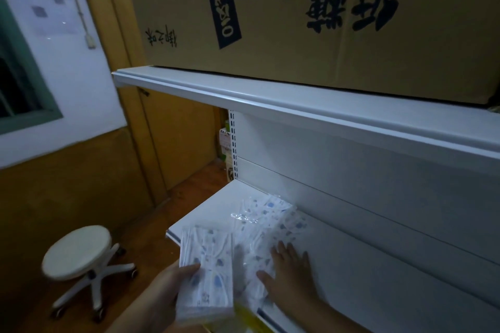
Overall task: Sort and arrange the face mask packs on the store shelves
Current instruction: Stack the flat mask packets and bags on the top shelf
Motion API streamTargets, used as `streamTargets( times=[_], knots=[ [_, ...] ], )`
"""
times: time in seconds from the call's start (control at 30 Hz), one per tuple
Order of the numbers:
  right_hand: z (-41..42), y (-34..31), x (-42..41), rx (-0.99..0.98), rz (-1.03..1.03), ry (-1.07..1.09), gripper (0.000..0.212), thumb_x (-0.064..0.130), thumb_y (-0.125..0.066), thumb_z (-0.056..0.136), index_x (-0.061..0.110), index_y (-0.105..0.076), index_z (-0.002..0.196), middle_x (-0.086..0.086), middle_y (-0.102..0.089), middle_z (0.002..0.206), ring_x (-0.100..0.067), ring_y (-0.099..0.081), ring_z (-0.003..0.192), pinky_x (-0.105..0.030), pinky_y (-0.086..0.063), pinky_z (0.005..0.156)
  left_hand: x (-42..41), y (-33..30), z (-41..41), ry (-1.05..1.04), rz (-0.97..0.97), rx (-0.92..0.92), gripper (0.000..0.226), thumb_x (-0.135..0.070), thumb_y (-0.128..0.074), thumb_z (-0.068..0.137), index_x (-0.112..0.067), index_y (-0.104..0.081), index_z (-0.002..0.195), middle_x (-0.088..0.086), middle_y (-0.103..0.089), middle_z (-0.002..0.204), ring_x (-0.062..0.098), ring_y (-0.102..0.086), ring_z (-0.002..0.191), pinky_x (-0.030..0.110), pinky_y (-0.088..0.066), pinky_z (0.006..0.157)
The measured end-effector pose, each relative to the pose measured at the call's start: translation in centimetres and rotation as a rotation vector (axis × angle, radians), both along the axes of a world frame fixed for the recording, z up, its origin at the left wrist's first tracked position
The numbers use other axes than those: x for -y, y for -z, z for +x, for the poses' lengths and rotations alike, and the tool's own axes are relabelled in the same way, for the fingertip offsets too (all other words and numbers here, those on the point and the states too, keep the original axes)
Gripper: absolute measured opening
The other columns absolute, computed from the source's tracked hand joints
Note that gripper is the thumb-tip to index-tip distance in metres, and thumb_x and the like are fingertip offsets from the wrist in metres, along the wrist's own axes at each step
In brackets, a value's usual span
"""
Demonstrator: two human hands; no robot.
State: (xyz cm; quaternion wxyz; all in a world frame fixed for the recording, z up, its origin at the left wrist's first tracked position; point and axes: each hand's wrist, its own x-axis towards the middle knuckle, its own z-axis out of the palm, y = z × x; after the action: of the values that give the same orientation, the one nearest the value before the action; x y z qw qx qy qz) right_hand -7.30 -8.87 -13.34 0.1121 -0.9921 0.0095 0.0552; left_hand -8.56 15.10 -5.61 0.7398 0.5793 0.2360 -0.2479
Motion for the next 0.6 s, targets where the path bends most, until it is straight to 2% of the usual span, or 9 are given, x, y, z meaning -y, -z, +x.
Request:
streamTargets(
  times=[0.1,0.17,0.27,0.33,0.4,0.47,0.53,0.6],
  knots=[
    [-0.3,0.0,0.5,0.112,0.113,-0.005,0.066,0.058,-0.039,0.093,0.024,-0.028,0.148,0.004,-0.021,0.158,-0.013,-0.015,0.146,-0.03,-0.009,0.118,0.3,-0.3,0.6,0.025,0.001,-0.029,0.028,-0.013,-0.053,0.094,-0.01,-0.053,0.122,0.028,-0.07,0.099,0.048,-0.068,0.085,0.049,-0.056,0.065],
    [-1.0,-0.3,1.1,0.216,0.269,0.033,0.058,0.055,-0.047,0.091,0.025,-0.041,0.141,0.005,-0.037,0.15,-0.01,-0.028,0.139,-0.019,-0.02,0.111,0.6,-0.7,1.1,0.025,0.028,-0.036,0.027,-0.015,-0.054,0.092,-0.007,-0.055,0.118,0.028,-0.071,0.093,0.047,-0.069,0.08,0.047,-0.056,0.065],
    [-1.7,-1.6,2.6,0.418,0.496,0.184,0.05,0.042,-0.066,0.085,0.022,-0.055,0.129,0.004,-0.055,0.131,-0.012,-0.05,0.123,-0.016,-0.032,0.101,1.0,-1.1,2.1,0.05,0.133,0.033,0.026,-0.011,-0.055,0.09,-0.004,-0.056,0.115,0.025,-0.072,0.085,0.044,-0.07,0.077,0.045,-0.056,0.063],
    [-2.3,-2.7,3.3,0.51,0.628,0.189,0.051,0.036,-0.073,0.081,0.024,-0.057,0.127,0.008,-0.056,0.127,-0.01,-0.054,0.118,-0.013,-0.035,0.1,1.5,-1.5,2.8,0.099,0.175,0.07,0.024,-0.011,-0.056,0.091,-0.006,-0.056,0.114,0.023,-0.073,0.085,0.043,-0.07,0.077,0.045,-0.056,0.061],
    [-3.2,-4.3,3.1,0.482,0.652,0.05,0.052,0.039,-0.071,0.082,0.03,-0.052,0.13,0.017,-0.047,0.134,0.0,-0.045,0.126,-0.006,-0.027,0.103,2.8,-1.8,3.1,0.2,0.128,0.051,0.027,-0.016,-0.057,0.092,-0.008,-0.057,0.118,0.022,-0.072,0.094,0.043,-0.07,0.084,0.046,-0.057,0.068],
    [-4.3,-5.6,2.6,0.405,0.527,-0.119,0.056,0.049,-0.061,0.086,0.03,-0.045,0.137,0.021,-0.032,0.143,0.007,-0.027,0.135,-0.001,-0.013,0.106,4.9,-2.1,2.4,0.295,0.002,0.006,0.036,-0.031,-0.053,0.096,-0.007,-0.061,0.122,0.023,-0.07,0.108,0.043,-0.067,0.099,0.048,-0.055,0.081],
    [-5.3,-6.5,2.7,0.344,0.394,-0.165,0.064,0.054,-0.051,0.09,0.028,-0.034,0.146,0.018,-0.019,0.153,0.007,-0.011,0.14,-0.003,-0.004,0.108,6.9,-2.1,1.3,0.365,-0.164,0.027,0.052,-0.049,-0.047,0.094,-0.009,-0.066,0.12,0.022,-0.065,0.121,0.041,-0.061,0.112,0.049,-0.051,0.092],
    [-6.4,-7.4,3.2,0.244,0.328,-0.126,0.069,0.052,-0.045,0.094,0.027,-0.018,0.152,0.017,0.001,0.158,0.003,0.006,0.143,-0.009,0.003,0.111,8.6,-2.4,0.3,0.47,-0.227,0.076,0.048,-0.046,-0.055,0.089,-0.01,-0.069,0.117,0.021,-0.065,0.121,0.04,-0.061,0.113,0.047,-0.051,0.093]
  ],
)
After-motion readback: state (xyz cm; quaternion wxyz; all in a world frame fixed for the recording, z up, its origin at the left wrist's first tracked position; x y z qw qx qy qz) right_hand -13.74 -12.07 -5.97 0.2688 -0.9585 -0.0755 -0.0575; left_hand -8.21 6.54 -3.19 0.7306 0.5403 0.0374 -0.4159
